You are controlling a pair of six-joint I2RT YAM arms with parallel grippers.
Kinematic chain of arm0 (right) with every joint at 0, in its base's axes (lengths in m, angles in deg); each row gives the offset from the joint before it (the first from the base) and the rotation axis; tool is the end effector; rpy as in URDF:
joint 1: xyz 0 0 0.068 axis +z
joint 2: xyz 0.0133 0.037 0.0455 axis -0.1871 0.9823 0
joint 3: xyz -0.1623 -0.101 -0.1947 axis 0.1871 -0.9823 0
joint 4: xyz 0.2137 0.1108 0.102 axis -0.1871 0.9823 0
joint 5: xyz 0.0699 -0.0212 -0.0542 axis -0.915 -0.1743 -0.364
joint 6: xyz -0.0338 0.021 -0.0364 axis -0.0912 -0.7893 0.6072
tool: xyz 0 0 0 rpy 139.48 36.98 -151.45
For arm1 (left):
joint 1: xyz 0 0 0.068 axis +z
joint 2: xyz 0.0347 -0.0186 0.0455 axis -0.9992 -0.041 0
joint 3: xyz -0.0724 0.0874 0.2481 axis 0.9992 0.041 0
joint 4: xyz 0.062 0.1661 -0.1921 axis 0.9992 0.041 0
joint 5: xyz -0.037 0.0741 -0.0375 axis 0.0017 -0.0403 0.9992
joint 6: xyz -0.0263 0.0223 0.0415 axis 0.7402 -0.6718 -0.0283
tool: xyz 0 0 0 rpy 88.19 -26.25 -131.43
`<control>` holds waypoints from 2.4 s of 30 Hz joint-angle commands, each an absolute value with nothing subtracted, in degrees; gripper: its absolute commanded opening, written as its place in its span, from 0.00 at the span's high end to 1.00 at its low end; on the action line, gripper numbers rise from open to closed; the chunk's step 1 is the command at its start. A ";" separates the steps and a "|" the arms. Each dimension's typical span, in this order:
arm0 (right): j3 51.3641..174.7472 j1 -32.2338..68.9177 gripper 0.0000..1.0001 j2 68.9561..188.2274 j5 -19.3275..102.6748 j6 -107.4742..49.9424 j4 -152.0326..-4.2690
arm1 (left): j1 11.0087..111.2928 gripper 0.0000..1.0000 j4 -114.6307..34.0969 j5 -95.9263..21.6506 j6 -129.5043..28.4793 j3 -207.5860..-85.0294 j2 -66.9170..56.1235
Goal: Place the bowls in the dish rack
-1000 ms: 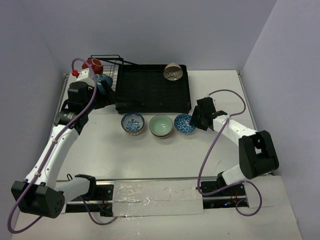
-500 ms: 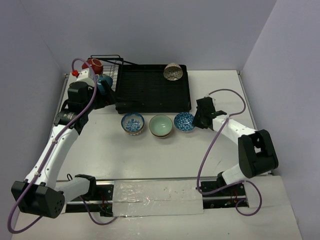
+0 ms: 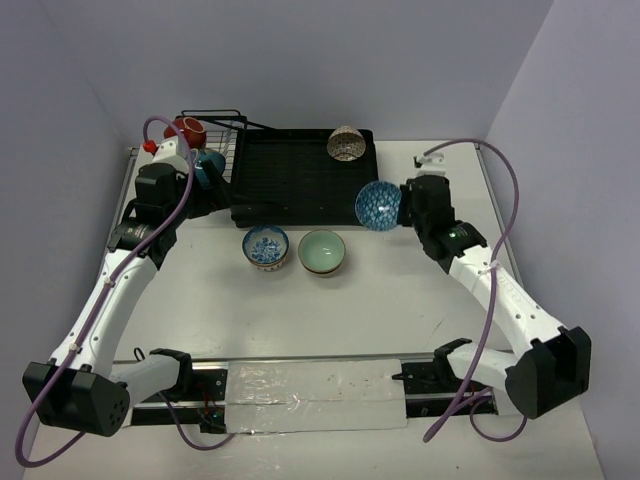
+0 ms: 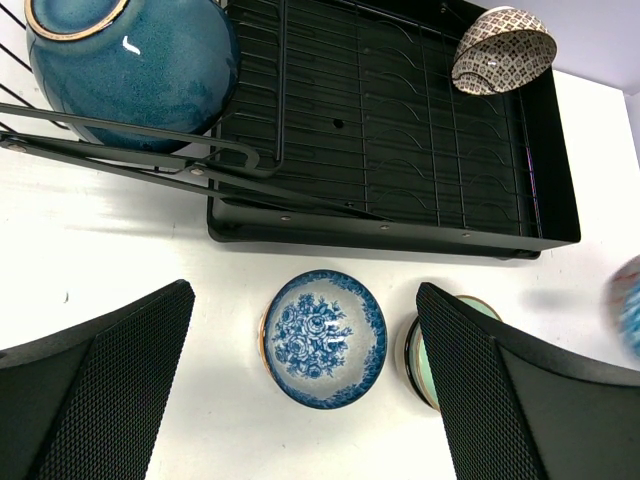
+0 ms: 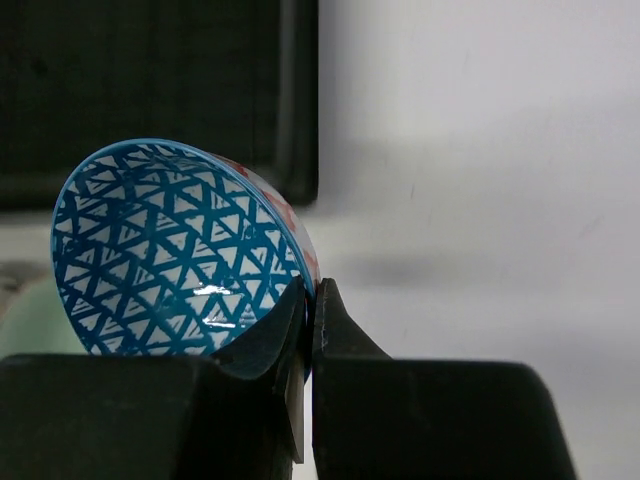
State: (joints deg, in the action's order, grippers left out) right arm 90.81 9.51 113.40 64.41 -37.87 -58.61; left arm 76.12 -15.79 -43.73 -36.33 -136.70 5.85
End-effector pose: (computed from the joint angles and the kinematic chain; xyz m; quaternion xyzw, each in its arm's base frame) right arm 0.2429 0.0799 0.3016 0.0298 0.8715 0.0383 0.4880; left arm 0.2463 -0.0513 0.3597 -0.0960 0.8330 -0.1857 0.5123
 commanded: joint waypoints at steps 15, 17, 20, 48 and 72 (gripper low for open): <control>95.35 17.08 1.00 135.82 68.04 27.78 -131.09 | 76.93 0.01 -15.49 -43.91 -37.22 -136.98 5.24; 94.64 17.08 1.00 140.82 66.63 33.58 -140.94 | 77.10 0.01 -15.66 -43.47 -37.22 -137.16 4.53; 95.16 17.08 1.00 147.85 65.58 40.43 -151.67 | 77.72 0.01 -15.75 -43.03 -37.39 -137.16 3.74; 109.66 14.79 1.00 174.33 60.21 57.58 -167.34 | 78.69 0.01 -15.40 -42.94 -37.04 -137.16 1.72; 106.15 13.56 1.00 173.28 54.68 59.61 -161.63 | 78.69 0.01 -15.40 -43.03 -37.31 -137.16 2.60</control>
State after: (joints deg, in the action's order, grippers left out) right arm 106.46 13.71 175.49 56.25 59.13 -149.09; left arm 78.46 -14.70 -43.68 -36.51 -136.25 1.50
